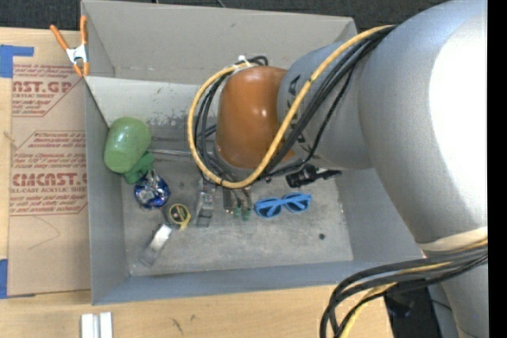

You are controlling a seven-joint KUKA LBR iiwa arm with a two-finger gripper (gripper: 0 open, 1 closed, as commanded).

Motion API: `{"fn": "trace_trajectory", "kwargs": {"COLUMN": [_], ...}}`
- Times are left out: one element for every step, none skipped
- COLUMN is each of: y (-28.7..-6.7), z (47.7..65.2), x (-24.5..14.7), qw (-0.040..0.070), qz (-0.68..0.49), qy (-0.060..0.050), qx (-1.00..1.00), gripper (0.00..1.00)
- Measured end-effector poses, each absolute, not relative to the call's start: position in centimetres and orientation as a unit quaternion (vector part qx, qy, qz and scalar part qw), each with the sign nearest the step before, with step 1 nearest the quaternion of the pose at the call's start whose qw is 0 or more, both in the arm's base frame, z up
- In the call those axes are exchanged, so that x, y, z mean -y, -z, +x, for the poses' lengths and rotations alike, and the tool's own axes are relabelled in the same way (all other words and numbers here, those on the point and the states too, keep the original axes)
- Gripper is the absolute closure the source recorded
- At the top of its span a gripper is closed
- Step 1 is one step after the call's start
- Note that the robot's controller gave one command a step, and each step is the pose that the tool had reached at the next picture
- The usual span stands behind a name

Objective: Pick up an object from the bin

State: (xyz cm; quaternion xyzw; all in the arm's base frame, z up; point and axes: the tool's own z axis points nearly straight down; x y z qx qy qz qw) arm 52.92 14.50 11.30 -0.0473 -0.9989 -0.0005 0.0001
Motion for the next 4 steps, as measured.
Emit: {"fn": "trace_trajectory", "kwargs": {"y": [-11.3,-6.7,-7.0,-14.3], "z": [52.9,51.9,52.1,53.3], "x": [-14.5,-21.5,-21.1,-21.4], "qw": [0.000,0.002,0.000,-0.003], "qz": [-0.047,-0.050,-0.052,-0.033], "qy": [0.001,0.001,0.000,0.002], "qx": [0.999,0.999,0.999,0.999], "gripper": [0.00,0.00,1.00,1.00]}}
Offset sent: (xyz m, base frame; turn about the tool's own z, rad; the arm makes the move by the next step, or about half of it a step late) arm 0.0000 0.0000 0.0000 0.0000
